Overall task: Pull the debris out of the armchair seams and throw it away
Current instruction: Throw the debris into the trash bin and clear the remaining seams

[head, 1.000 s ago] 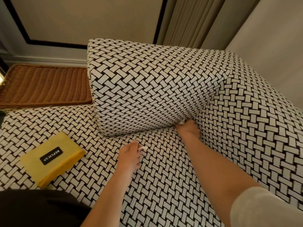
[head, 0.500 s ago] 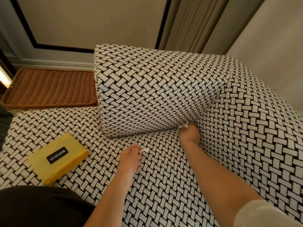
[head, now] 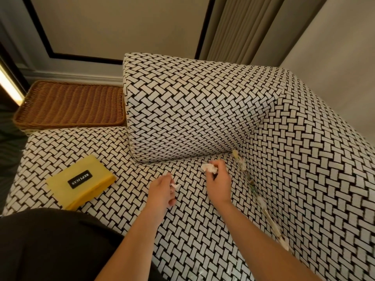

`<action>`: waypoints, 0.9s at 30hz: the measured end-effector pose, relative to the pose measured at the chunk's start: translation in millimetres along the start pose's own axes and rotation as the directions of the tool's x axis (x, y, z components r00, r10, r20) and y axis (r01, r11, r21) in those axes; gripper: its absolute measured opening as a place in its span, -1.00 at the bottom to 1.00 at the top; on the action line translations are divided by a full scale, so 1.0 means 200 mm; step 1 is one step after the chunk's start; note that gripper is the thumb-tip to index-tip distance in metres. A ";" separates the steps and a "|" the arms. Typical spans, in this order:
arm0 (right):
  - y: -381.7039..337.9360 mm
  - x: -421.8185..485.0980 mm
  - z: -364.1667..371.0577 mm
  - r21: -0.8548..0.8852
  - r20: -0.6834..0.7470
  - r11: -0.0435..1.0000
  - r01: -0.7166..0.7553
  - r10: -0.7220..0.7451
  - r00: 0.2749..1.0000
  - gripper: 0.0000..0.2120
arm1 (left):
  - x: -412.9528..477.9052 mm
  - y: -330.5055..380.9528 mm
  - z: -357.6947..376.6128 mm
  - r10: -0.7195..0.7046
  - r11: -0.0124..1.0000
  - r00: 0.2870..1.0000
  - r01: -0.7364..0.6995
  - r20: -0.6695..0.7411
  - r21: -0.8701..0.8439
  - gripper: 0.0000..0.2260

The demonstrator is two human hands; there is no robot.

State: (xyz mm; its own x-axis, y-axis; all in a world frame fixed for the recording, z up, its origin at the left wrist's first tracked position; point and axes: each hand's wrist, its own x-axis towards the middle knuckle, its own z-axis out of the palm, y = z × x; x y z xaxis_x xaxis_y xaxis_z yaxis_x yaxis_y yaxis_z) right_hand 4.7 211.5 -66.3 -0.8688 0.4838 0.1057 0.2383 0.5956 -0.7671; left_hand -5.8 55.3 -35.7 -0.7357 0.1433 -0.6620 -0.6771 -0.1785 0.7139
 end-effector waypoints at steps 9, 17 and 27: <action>-0.31 -0.19 0.03 0.311 0.383 0.931 -0.189 0.059 0.922 -0.85 | -0.24 0.18 -0.15 0.055 0.995 0.995 -0.062 -0.087 -0.082 -0.74; -0.81 -0.38 0.11 0.380 0.606 0.918 -0.114 -0.154 0.781 -0.70 | -0.59 0.36 -0.53 0.306 0.947 0.942 -0.286 -0.137 0.145 -0.60; -1.41 -0.73 0.46 0.409 0.663 0.798 0.442 -0.593 0.457 -0.57 | -0.91 0.41 -1.16 0.551 0.833 0.735 -0.463 -0.395 0.303 -0.58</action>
State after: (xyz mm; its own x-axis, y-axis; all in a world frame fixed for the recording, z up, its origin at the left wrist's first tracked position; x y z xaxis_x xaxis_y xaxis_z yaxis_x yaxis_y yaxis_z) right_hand 24.6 -86.4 77.0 -0.8262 -0.5571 0.0832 -0.3710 0.4270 -0.8246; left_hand 75.9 -211.6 90.9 -0.9077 -0.3777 -0.1830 -0.2287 0.0795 0.9703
